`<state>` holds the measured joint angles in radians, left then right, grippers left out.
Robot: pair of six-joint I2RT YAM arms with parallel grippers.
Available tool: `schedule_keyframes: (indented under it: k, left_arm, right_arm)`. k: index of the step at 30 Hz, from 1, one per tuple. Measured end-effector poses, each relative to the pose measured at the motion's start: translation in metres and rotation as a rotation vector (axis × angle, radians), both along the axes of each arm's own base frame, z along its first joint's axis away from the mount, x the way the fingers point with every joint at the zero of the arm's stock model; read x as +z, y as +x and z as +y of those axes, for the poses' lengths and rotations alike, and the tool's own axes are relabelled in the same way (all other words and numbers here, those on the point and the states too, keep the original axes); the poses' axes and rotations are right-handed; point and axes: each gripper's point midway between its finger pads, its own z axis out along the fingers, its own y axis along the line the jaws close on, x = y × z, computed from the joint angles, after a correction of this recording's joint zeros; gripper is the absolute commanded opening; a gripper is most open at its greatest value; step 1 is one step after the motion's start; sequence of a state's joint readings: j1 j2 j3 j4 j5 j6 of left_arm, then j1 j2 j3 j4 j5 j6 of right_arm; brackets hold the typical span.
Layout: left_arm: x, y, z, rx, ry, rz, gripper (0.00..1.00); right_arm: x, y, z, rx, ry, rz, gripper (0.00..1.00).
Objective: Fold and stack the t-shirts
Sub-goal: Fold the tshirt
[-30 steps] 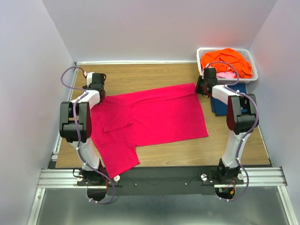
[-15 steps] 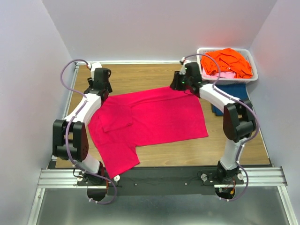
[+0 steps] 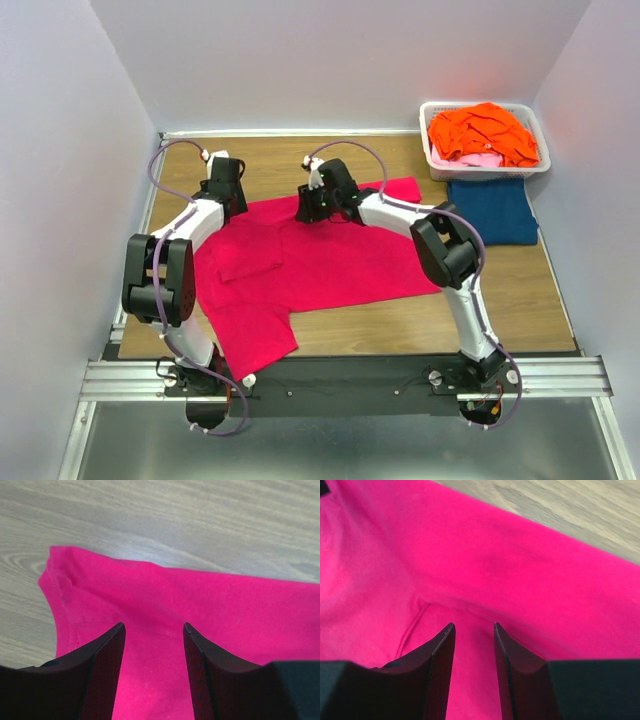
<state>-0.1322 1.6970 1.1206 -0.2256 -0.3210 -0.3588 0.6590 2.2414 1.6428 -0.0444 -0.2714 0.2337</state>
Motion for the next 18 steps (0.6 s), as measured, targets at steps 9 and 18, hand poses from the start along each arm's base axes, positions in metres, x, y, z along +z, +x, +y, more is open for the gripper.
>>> schedule_keyframes:
  k: [9,18]
  left_arm:
    - [-0.021,-0.002,-0.003,-0.020,-0.002,0.052,0.58]
    - [-0.032,-0.002,0.010,0.007,-0.002,0.075,0.58]
  right_arm:
    - [-0.008,0.005,0.019,0.031,0.002,-0.023,0.42]
    - [-0.011,0.031,-0.013,-0.098,-0.050,-0.056,0.41]
